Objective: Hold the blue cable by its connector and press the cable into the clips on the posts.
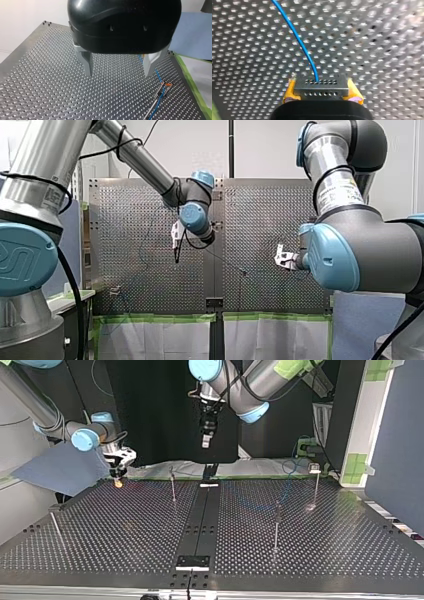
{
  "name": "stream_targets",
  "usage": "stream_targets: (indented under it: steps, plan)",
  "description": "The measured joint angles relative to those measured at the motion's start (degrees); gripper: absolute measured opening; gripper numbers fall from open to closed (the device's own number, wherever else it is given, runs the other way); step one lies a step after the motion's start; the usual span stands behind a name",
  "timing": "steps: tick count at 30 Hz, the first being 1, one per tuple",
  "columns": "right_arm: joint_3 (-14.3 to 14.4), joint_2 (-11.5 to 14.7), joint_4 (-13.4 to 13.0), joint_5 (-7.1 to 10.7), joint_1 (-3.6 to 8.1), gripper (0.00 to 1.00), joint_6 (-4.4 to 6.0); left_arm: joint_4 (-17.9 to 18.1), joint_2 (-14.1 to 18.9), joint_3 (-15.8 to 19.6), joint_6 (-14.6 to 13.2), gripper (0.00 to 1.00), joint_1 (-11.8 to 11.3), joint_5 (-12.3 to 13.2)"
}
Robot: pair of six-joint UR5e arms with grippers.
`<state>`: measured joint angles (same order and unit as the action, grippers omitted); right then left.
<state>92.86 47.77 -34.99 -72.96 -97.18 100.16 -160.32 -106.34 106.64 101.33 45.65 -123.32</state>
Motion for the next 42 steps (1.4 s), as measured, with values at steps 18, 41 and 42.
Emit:
stream_targets:
  steps: [18,41,42]
  plan:
    - [0.02,7.77,2.86,-1.43,0.09,0.00,0.06,0.15,9.27,9.27,-0.16,1.00,-0.01,-0.03]
    - [1.06,8.63,2.56,-1.41,-1.47,0.00,0.92,0.27,17.87,14.18,-0.96,1.00,0.16,-0.72]
    - [1.06,8.63,2.55,-1.41,-1.48,0.00,0.93,0.26,17.87,14.18,-0.96,1.00,0.16,-0.73]
